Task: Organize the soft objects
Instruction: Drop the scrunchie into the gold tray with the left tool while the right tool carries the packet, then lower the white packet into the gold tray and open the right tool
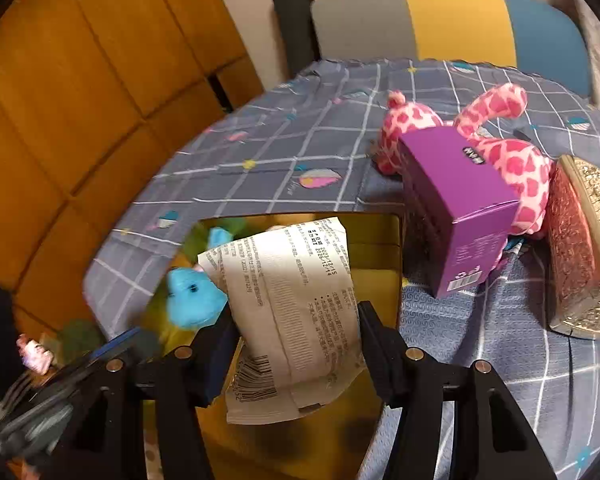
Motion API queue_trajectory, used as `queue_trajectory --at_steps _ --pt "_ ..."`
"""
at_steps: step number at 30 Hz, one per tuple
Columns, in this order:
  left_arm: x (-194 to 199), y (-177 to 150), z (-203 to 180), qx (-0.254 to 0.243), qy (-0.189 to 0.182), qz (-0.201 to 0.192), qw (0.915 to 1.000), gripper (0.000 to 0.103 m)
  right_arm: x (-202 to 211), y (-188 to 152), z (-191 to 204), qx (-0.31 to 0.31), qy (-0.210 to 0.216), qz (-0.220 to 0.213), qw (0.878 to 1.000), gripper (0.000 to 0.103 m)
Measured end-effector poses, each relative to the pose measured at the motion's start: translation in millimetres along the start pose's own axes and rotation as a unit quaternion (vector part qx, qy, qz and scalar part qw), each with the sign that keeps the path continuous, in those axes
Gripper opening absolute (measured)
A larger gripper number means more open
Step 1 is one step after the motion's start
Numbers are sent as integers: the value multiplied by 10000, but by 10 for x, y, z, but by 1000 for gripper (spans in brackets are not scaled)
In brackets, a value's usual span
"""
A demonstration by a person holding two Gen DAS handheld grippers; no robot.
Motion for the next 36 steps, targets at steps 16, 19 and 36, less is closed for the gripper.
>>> queue_trajectory --at_steps 16,19,36 --pt "115 -21 369 515 -8 -41 9987 44 -729 165 -218 -464 -1295 80 9905 61" --pt "108 -24 368 531 -31 -15 9986 44 -813 184 -236 -394 -1541 58 9872 62" --pt "46 -95 271 479 -175 83 9987 44 -239 140 39 13 -617 -197 9979 72"
Point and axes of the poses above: each gripper's, at about its wrist camera, not at the fingertips, and x roughly against the way its jaws point, z to its left, y to its top, the point moved 4 cm from there along -x, roughly the way its jaws point, and after that the axes turned 9 degrees about y, right-handed, at the moved point
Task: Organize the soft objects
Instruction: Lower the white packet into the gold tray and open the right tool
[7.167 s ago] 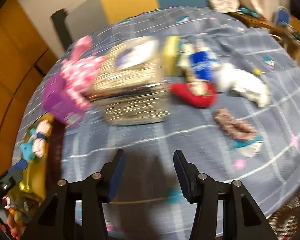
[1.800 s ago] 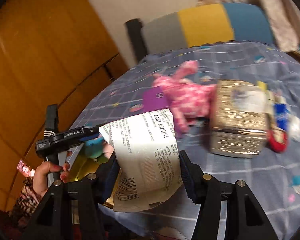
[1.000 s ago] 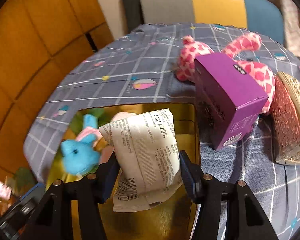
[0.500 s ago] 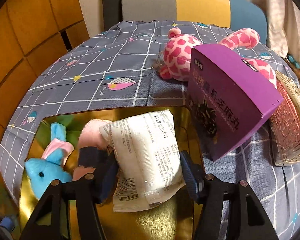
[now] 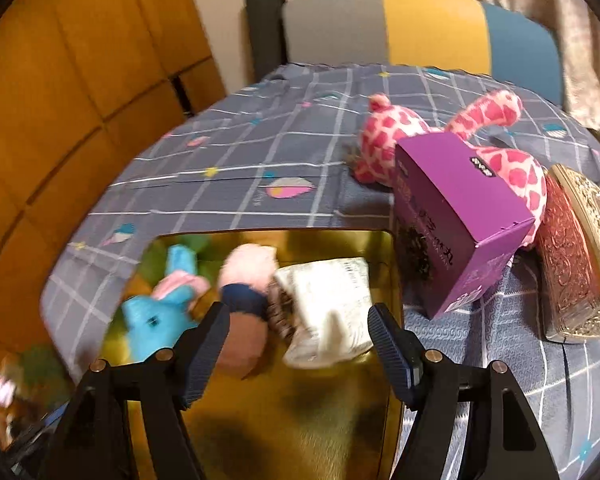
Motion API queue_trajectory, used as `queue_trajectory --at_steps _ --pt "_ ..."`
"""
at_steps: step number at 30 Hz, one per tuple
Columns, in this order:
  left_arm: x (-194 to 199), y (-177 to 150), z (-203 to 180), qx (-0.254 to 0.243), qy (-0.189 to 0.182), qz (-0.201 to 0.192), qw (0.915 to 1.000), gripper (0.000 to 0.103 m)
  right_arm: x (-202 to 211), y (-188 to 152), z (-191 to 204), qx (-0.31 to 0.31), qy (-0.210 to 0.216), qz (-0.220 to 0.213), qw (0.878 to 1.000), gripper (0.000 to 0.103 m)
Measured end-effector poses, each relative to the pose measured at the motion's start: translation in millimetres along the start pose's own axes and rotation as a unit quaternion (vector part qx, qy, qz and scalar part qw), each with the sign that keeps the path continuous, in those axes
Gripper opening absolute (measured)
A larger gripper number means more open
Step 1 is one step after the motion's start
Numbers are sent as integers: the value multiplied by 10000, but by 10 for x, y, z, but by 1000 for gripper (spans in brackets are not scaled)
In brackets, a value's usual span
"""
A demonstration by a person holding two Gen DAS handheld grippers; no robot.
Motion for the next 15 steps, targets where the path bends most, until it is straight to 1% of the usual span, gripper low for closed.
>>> queue_trajectory --at_steps 3,6,9,15 --pt "-11 -9 -61 -54 -46 26 10000 44 194 -59 59 299 306 -52 9991 72" --pt "-20 -28 -150 -139 -80 56 9999 44 388 -147 10 472 363 -72 9982 72" --pt "-24 -66 -265 -249 -137 77 9996 44 535 -200 -134 352 389 -66 9986 72" --pt "-83 -148 -539 -531 -221 220 9981 44 761 -293 -613 -110 215 -102 9997 72"
Point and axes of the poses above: each gripper's, at about its wrist camera, not at the fingertips, and x roughly against the way its jaws point, z to its left, y to its top, the point moved 4 cm from there along -x, roughly the way its jaws point, and after that the axes turned 9 degrees about y, right-handed, at the moved point
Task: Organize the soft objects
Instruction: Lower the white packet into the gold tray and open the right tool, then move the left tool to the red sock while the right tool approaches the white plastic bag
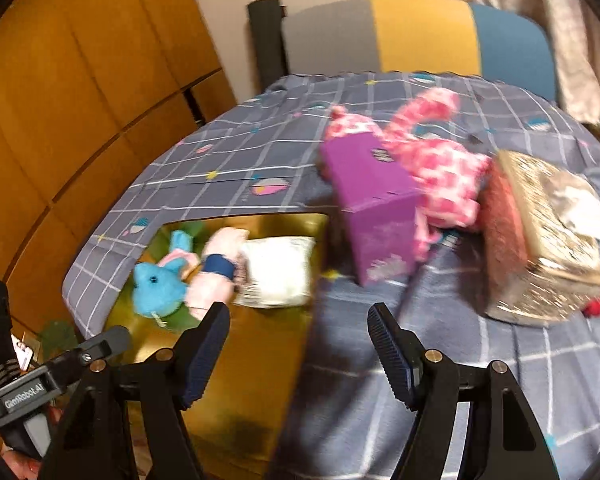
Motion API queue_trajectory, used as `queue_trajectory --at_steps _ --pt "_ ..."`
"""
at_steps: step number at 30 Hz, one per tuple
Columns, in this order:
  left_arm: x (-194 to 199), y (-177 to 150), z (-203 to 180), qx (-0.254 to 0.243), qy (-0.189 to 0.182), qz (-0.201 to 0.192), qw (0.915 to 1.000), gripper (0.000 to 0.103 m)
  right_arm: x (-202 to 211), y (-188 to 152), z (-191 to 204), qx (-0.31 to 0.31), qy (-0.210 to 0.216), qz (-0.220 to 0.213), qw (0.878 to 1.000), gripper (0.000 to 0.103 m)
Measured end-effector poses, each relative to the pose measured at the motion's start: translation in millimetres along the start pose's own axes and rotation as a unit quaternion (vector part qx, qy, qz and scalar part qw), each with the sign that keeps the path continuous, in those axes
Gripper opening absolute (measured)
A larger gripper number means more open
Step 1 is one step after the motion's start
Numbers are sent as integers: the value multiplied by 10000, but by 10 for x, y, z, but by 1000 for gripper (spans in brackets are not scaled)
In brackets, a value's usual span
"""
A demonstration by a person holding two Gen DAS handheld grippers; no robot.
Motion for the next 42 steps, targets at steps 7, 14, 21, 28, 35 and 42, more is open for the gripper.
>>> queue_trajectory --at_steps 7,14,21,28,35,42 --pt "-95 -70 -406 -408 -180 179 9988 44 263 -97 -595 -541 -252 -146 9981 72" --pt "-161 -207 -902 -958 -463 336 9938 44 627 -240 -1211 -994 -520 -367 9930 72" --pt "-225 -347 -1410 -1426 -775 485 9855 44 1088 -346 -2029 -1417 -1190 -685 9803 72" --pt "-324 -548 -1875 -1835 -1013 737 9750 44 1377 -344 -2893 -1725 -1814 -834 9646 72" --pt "-425 -818 -2282 -2289 -1073 994 9624 44 1338 -159 -3566 -1602 -2093 -768 9616 73" --pt "-484 -984 -2500 -2558 -1013 1126 9548 44 938 -54 -3982 -1527 -2033 -256 9668 73"
Point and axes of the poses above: each gripper's, at about its wrist camera, not at the fingertips, and x roughly against the way its jaws point, z to its left, y to its top, the point moved 4 cm from there along -x, roughly the way its jaws point, and after that the axes turned 9 degrees about y, right-handed, at the moved point
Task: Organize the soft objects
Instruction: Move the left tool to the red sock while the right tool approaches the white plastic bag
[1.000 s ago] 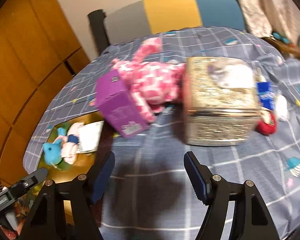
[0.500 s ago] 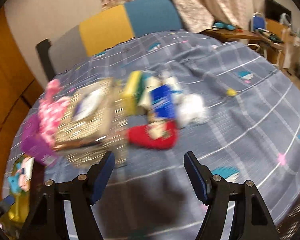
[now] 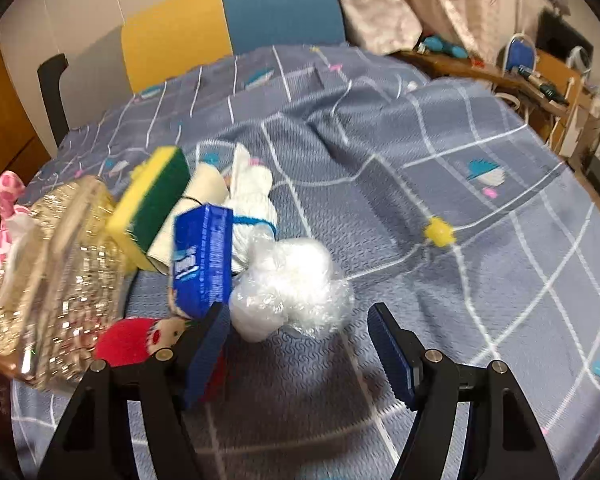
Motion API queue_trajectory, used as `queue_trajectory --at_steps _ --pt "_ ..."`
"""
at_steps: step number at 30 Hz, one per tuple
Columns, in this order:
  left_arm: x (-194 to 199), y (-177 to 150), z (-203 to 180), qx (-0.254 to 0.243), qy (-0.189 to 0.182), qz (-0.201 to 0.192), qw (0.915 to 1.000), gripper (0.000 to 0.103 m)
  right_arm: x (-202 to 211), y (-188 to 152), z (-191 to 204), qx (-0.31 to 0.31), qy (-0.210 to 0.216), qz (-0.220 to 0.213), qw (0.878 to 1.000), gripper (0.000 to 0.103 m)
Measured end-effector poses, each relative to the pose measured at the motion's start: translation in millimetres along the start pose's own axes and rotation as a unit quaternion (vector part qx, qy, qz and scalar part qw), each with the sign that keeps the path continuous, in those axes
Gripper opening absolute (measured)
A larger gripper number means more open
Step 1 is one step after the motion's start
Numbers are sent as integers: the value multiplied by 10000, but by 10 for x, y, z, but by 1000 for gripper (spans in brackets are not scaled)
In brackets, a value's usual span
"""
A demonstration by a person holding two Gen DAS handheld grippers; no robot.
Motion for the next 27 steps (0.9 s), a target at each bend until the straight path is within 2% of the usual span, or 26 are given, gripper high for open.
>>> queue_trajectory --at_steps 3,5,8,15,19,24,27 --pt "-40 6 -30 -17 38 44 10000 44 -151 27 -4 13 194 64 9998 72" --pt "-81 13 -52 -20 58 89 9999 44 -230 54 16 134 138 107 9998 71" --pt "-139 24 -113 -72 67 147 9998 44 -295 71 45 295 167 182 9993 57" --pt "-269 67 -339 -295 -35 245 9993 44 -204 -11 32 395 266 334 9983 39" --pt "-383 121 -538 -515 -131 307 9981 44 38 -57 -88 144 380 322 9987 38" --pt "-567 227 -867 -1014 -190 369 9940 44 403 -131 -278 -232 811 -87 9964 38" --pt "-716 317 -1129 -1399 -169 404 9892 44 485 -163 -358 -420 1046 -297 9932 38"
Point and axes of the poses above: each gripper's, at about its wrist camera, not at the fingertips, and x roughly against the way its jaws point, z to its left, y to its top, the point moved 4 cm from there along -x, roughly the way its jaws point, and after that the axes turned 9 degrees about y, right-handed, at the moved point
